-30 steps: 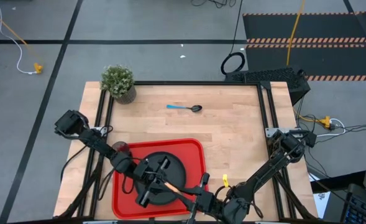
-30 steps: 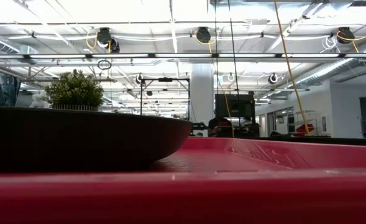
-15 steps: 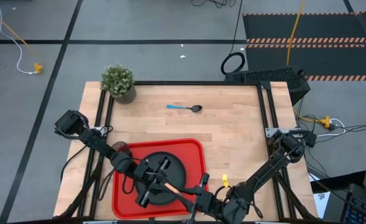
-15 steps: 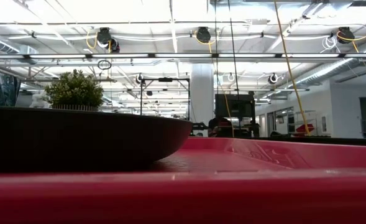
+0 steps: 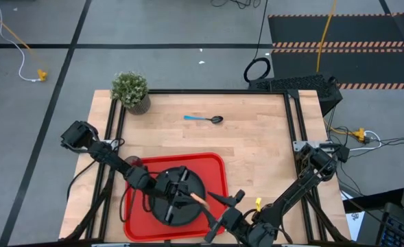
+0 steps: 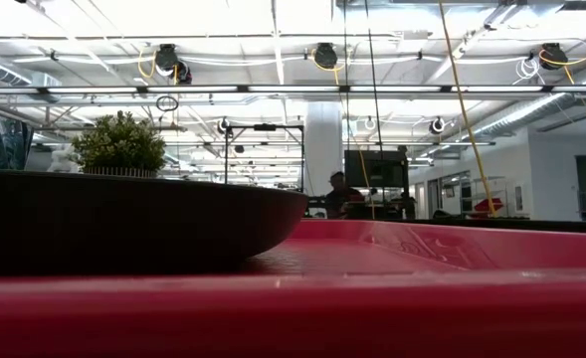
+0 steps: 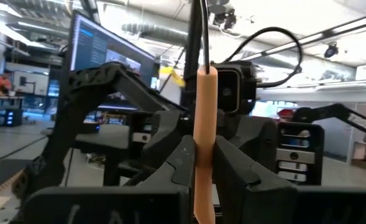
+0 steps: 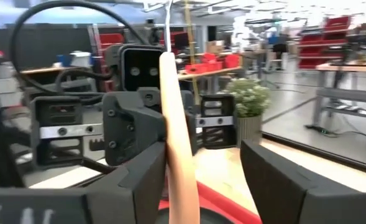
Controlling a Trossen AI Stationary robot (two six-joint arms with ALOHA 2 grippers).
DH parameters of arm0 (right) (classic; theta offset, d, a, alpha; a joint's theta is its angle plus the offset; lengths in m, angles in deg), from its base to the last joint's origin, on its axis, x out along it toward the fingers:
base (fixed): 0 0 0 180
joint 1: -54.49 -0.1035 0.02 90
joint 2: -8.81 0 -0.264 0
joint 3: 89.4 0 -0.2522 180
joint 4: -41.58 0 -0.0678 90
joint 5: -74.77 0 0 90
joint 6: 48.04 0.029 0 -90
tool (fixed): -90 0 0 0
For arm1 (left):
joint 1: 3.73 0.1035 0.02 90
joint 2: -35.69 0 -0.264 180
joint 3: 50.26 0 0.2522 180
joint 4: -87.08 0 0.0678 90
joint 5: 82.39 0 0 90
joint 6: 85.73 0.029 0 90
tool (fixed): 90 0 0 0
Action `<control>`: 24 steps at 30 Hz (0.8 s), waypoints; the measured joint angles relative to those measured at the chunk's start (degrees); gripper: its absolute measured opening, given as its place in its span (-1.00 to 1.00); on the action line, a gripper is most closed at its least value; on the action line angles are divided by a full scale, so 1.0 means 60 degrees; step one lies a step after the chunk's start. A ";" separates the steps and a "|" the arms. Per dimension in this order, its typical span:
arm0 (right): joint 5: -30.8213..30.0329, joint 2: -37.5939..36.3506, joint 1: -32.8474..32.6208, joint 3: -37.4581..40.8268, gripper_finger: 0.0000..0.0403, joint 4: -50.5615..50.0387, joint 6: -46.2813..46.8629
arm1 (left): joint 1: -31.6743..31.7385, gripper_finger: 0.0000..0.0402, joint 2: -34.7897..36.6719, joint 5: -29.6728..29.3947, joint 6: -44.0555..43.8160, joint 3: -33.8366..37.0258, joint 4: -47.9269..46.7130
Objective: Pick and place plate/cup/fork/spoon on tray
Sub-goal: Put the orange fork on the red serving tray on the right side of the black plate
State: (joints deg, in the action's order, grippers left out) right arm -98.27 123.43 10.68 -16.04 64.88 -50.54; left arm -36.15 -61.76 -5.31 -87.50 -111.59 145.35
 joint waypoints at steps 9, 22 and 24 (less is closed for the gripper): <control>-0.0533 -0.0004 -0.0011 0.0000 0.21 -0.0015 -0.0242 | 0.0110 -0.82 0.0000 -0.0082 0.0001 0.0011 -0.0015; -0.1186 -0.0047 0.0328 -0.0033 0.47 0.0852 -0.1553 | 0.0153 -0.82 -0.0015 -0.2888 0.0664 0.0033 -0.2212; -0.1182 -0.0047 0.0467 -0.0033 0.47 0.0819 -0.1553 | 0.0150 -0.82 -0.0018 -0.3329 0.0724 0.0033 -0.2445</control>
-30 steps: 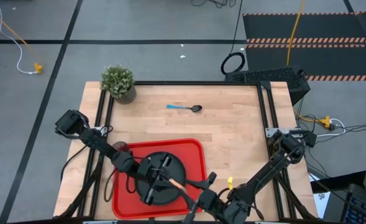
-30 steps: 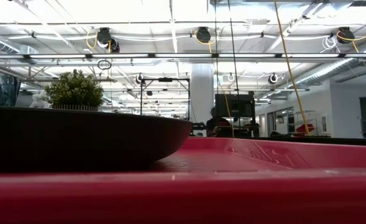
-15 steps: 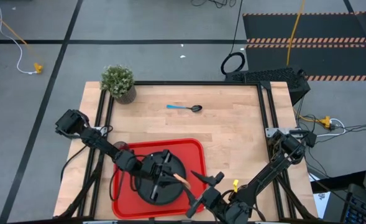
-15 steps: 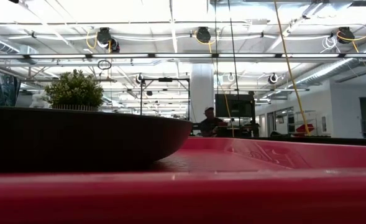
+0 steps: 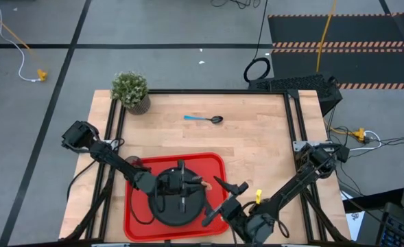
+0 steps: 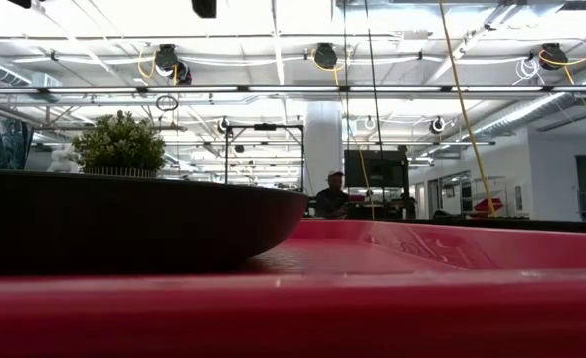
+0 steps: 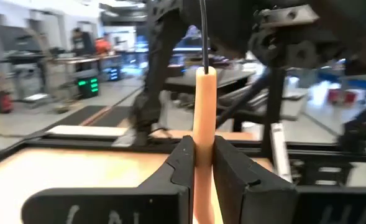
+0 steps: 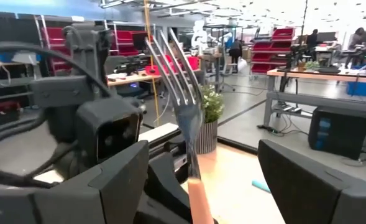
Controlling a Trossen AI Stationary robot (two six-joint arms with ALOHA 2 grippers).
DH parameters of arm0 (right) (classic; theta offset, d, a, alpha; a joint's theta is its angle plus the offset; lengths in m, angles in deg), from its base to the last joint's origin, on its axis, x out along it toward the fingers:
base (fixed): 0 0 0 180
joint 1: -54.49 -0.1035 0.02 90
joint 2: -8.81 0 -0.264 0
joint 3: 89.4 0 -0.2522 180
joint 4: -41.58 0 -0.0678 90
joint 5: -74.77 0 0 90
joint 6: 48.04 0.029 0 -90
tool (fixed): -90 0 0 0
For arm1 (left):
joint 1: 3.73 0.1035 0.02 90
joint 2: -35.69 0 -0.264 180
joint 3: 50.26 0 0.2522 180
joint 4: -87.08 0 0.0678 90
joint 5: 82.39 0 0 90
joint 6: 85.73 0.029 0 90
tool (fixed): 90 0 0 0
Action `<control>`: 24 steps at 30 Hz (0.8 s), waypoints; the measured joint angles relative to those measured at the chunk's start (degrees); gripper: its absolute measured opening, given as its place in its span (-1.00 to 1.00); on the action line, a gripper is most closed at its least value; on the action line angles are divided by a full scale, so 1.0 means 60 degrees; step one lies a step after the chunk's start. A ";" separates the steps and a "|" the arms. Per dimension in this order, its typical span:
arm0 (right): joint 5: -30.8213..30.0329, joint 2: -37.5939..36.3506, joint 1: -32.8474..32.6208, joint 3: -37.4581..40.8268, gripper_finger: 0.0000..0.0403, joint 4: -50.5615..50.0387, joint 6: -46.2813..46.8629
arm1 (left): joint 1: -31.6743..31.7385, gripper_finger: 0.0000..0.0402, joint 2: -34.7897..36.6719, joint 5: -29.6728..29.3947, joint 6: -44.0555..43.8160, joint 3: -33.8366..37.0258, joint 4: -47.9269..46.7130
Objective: Pick and place plate/cup/fork/spoon on tray
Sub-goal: Put the orange fork on the red serving tray on the right side of the black plate
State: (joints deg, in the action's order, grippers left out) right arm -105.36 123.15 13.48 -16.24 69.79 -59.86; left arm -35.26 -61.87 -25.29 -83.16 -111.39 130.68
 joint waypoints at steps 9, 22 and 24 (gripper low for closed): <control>0.0019 0.0000 0.0663 0.0004 0.46 -0.1243 0.0170 | 0.0000 -0.82 0.0004 -0.2502 -0.0022 0.0000 -0.1041; 0.0402 0.0007 0.1106 0.0011 0.23 -0.4436 0.2712 | -0.0031 -0.82 0.0004 -0.3962 0.0300 -0.0011 -0.2061; 0.0670 0.0007 0.1157 0.0011 0.21 -0.4829 0.3158 | -0.0105 -0.82 0.0004 -0.4106 0.0721 -0.0011 -0.2110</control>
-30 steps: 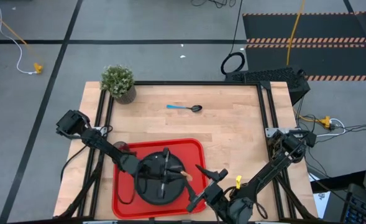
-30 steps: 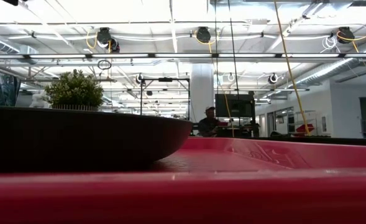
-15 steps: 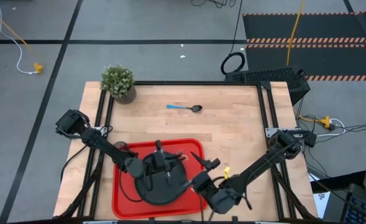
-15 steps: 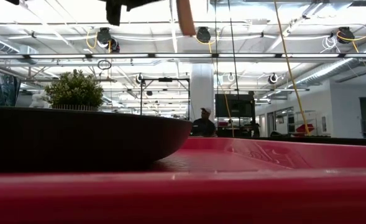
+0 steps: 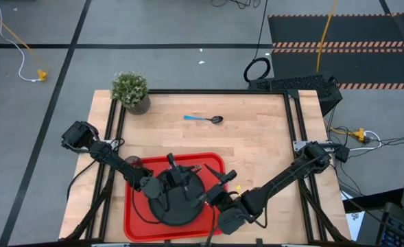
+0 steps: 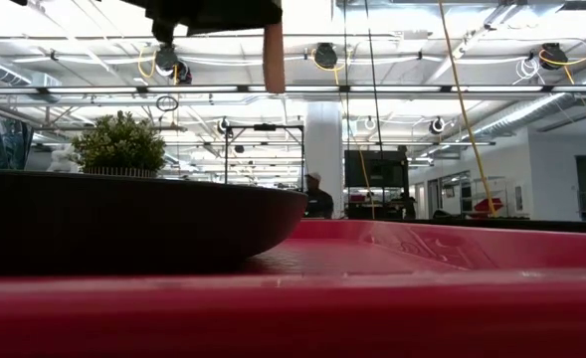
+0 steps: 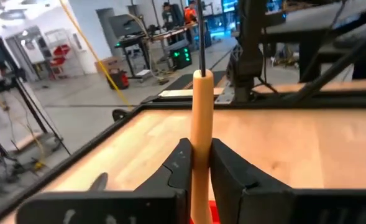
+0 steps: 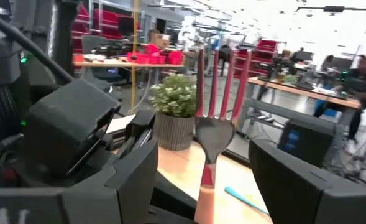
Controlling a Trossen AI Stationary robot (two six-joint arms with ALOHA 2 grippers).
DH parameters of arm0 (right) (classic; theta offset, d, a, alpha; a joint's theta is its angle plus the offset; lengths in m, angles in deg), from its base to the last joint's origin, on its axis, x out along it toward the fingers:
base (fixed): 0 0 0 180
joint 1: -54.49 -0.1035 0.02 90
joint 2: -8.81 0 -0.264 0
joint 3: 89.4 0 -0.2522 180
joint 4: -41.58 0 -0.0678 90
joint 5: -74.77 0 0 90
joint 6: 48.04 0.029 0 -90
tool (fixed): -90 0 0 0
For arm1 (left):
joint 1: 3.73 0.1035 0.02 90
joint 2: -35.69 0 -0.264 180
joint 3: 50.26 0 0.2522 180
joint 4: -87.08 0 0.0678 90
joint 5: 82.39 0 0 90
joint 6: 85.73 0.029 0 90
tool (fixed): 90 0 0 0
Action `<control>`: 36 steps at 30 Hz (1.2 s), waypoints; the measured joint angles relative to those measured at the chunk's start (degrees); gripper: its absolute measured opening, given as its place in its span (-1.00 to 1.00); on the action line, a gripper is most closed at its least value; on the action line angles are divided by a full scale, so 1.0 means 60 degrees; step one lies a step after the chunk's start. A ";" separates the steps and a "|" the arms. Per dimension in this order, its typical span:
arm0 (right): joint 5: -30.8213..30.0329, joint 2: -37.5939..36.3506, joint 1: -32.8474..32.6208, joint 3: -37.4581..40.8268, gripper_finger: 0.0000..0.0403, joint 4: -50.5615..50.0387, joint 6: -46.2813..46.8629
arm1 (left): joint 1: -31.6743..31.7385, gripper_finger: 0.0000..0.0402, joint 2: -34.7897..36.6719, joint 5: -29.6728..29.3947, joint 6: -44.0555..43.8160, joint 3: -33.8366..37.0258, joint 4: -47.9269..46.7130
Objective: Pick and place plate/cup/fork/spoon on tray
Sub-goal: Put the orange fork on the red serving tray on the right side of the black plate
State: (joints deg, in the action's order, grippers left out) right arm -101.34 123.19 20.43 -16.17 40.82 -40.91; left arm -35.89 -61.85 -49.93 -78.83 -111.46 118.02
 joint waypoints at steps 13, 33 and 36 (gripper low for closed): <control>0.0956 0.0007 0.0492 0.0004 0.06 -0.0510 0.0492 | -0.0600 -0.82 0.0007 -0.1914 0.2145 -0.0255 0.0000; 0.1457 0.0015 0.0843 0.0004 -0.53 -0.0646 0.0702 | -0.0784 -0.83 0.0011 -0.3112 0.2149 -0.0412 -0.0023; 0.1639 0.0015 0.0886 0.0004 -0.59 -0.0664 0.0703 | -0.0784 -0.83 0.0011 -0.3101 0.2142 -0.0412 -0.0029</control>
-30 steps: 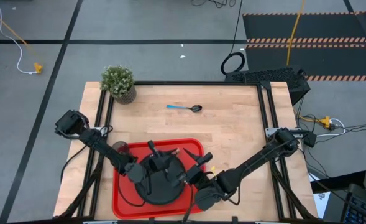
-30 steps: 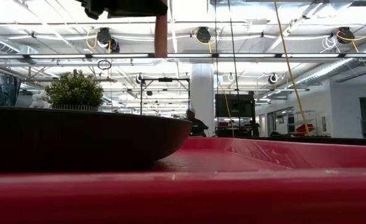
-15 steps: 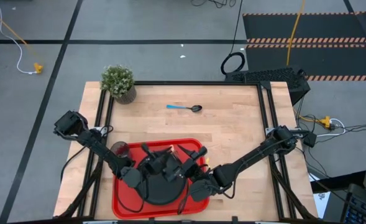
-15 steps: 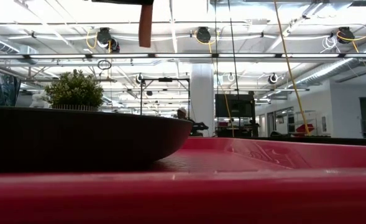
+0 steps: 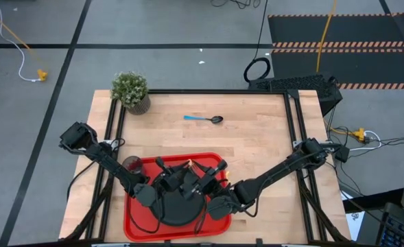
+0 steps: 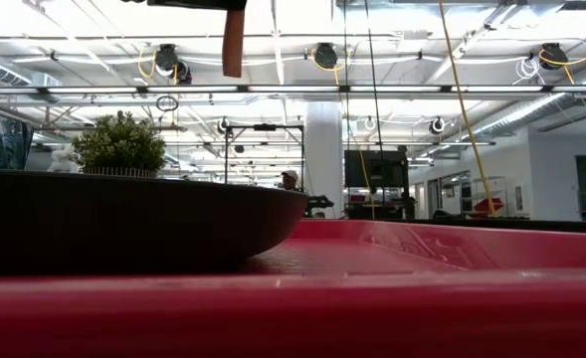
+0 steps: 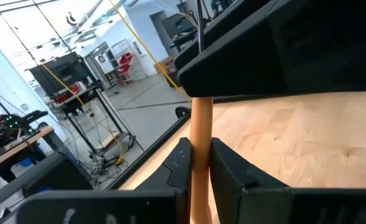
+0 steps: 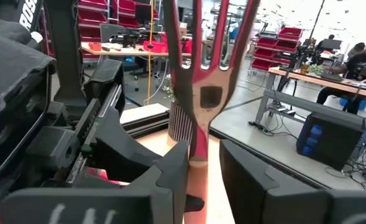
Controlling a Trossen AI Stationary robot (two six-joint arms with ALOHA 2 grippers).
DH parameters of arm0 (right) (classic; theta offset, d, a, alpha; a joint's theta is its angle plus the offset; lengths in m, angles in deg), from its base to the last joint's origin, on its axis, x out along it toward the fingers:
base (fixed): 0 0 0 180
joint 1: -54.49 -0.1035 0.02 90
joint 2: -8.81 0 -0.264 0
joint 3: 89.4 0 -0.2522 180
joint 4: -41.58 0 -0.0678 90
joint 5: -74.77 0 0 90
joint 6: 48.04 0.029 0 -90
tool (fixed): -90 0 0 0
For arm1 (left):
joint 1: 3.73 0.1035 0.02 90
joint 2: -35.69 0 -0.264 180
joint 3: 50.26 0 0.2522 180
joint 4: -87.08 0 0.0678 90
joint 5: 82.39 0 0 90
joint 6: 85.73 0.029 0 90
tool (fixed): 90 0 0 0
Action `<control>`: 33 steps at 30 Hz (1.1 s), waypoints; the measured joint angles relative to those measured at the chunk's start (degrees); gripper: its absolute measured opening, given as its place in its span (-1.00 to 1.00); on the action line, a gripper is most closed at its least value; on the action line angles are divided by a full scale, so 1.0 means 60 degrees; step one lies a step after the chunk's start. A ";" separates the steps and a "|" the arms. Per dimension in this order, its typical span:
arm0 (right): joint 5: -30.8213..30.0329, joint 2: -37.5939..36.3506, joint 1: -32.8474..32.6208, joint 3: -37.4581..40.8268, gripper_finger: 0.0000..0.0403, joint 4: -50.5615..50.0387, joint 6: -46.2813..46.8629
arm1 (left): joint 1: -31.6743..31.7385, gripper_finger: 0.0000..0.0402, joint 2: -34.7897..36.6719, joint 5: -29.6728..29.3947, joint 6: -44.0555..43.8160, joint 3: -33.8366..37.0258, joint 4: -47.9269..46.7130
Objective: Pick and place plate/cup/fork/spoon on tray
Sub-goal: Put the orange fork on the red serving tray on the right side of the black plate
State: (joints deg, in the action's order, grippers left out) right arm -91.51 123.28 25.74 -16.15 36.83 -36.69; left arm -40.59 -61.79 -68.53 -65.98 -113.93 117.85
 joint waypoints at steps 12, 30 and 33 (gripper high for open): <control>0.0051 0.0000 0.0033 0.0000 -0.89 -0.0011 0.0000 | 0.0007 -0.83 0.0000 0.0018 -0.0171 0.0000 -0.0011; -0.0054 -0.0597 -0.0495 0.0007 -0.89 -0.0078 -0.0069 | -0.0763 0.08 0.0789 0.0217 0.0449 -0.0007 -0.0629; -0.0051 -0.0758 -0.0778 0.0007 -0.89 -0.0125 -0.0002 | -0.1313 0.10 0.1450 0.0307 0.0404 -0.0007 -0.1521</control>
State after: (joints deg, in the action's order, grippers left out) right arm -91.81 118.73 21.07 -16.10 36.09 -36.70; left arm -48.47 -53.08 -66.69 -63.56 -113.97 108.72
